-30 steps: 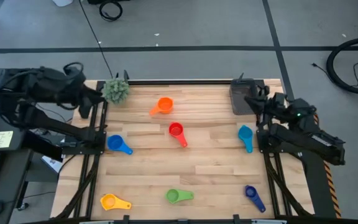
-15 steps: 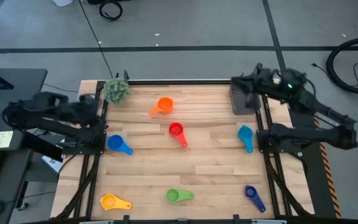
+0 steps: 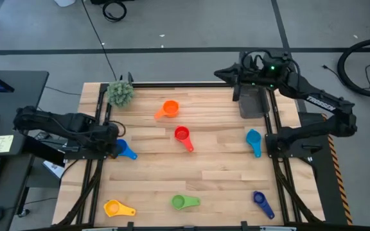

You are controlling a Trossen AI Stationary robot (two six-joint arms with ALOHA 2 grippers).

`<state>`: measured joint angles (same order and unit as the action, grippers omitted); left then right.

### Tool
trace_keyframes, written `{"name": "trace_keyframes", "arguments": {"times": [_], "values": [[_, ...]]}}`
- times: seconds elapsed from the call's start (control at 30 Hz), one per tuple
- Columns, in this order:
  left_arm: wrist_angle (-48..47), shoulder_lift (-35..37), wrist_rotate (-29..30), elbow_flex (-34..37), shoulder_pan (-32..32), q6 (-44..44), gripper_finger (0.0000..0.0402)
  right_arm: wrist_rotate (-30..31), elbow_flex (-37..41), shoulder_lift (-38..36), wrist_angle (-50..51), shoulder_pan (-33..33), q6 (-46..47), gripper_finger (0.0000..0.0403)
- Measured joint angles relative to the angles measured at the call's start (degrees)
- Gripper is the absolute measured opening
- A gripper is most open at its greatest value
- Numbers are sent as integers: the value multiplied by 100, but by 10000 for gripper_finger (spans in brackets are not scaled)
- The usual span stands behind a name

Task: Nest measuring cups in basket
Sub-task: Stack the blue measuring cup on top of the orange measuring cup

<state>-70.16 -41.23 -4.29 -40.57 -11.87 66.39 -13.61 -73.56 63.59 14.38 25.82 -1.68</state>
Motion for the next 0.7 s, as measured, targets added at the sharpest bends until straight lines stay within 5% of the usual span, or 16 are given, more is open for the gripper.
{"name": "trace_keyframes", "arguments": {"times": [0.23, 0.5, 0.7], "values": [[-36, -94, 205, -14, -203, -129, 141, 0, -35, 70, -15, -155, 0, 22], [31, -516, 600, -16, -412, -1707, 141, 43, -35, 68, -12, -299, 43, 22], [79, -1151, 410, -16, -453, -1501, 141, 42, -35, 68, -12, -338, 43, 22]]}}
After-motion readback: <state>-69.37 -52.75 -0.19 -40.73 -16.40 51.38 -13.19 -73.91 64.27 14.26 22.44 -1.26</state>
